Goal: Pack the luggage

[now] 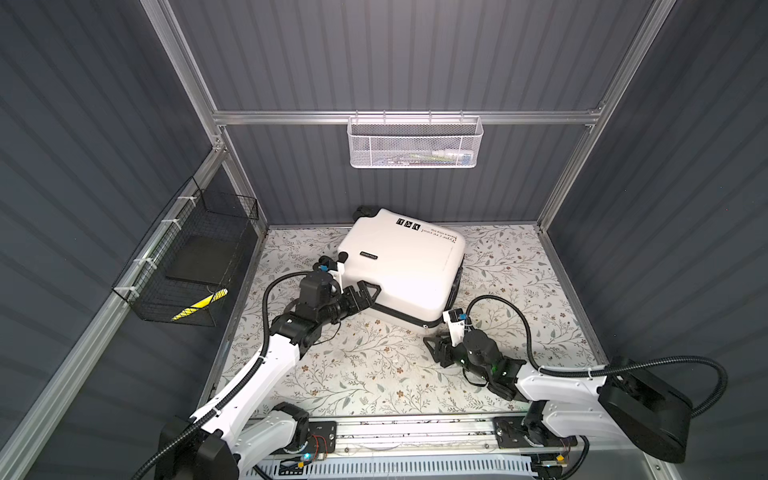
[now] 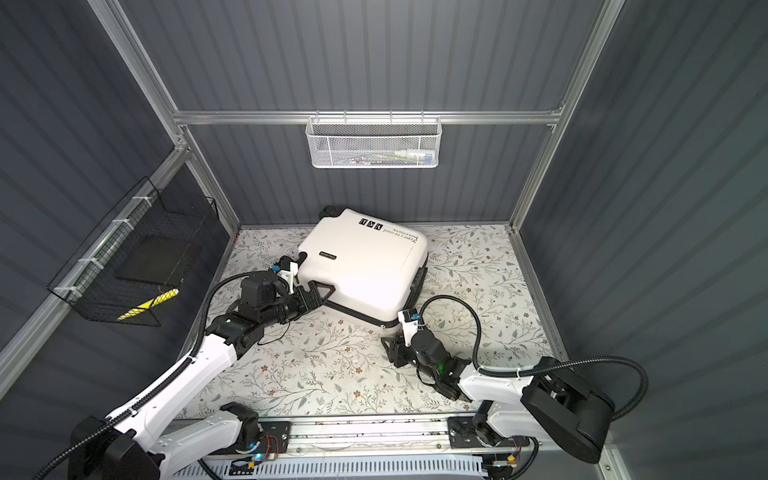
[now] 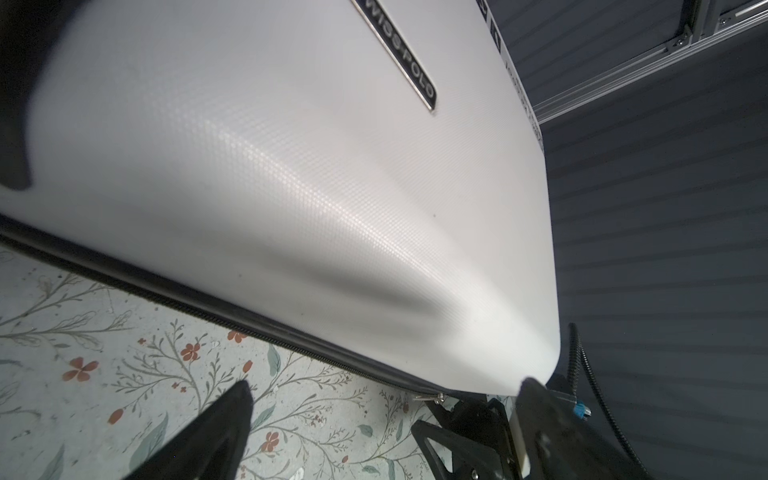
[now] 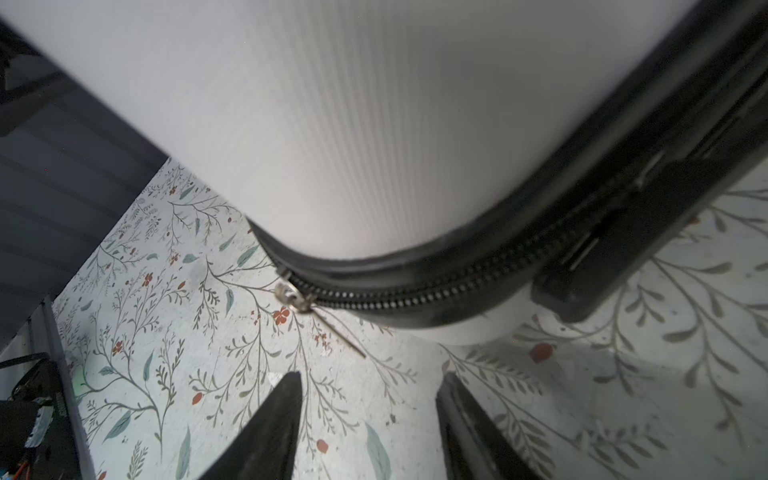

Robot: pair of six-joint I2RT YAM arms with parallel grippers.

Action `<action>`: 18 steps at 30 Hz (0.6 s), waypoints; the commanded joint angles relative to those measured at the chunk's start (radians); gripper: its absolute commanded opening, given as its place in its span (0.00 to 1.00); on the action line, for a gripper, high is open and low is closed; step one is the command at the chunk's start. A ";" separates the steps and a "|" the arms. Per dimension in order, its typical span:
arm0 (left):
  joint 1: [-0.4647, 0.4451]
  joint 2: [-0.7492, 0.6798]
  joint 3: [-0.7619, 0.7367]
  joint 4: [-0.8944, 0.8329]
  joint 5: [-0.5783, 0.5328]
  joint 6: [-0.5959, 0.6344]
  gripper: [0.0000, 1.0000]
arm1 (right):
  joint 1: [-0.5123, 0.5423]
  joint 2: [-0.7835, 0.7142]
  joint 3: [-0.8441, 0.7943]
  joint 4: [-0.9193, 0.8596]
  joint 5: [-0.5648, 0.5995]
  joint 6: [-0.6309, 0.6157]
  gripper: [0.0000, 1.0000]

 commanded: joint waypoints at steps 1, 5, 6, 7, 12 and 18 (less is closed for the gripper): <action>-0.005 0.003 -0.013 0.031 0.003 -0.014 1.00 | 0.006 0.011 0.035 0.046 0.034 -0.016 0.52; -0.006 0.009 -0.016 0.043 0.002 -0.016 1.00 | 0.006 0.027 0.050 0.057 0.022 -0.013 0.46; -0.006 0.010 -0.016 0.043 0.001 -0.015 1.00 | 0.006 0.031 0.055 0.057 0.020 -0.012 0.45; -0.008 0.010 -0.014 0.043 0.002 -0.016 1.00 | 0.006 0.035 0.058 0.059 0.018 -0.013 0.43; -0.007 0.013 -0.010 0.038 -0.001 -0.013 1.00 | 0.006 0.059 0.065 0.081 0.006 -0.004 0.33; -0.009 0.014 -0.003 0.034 -0.001 -0.007 1.00 | 0.008 0.060 0.054 0.103 0.006 0.015 0.18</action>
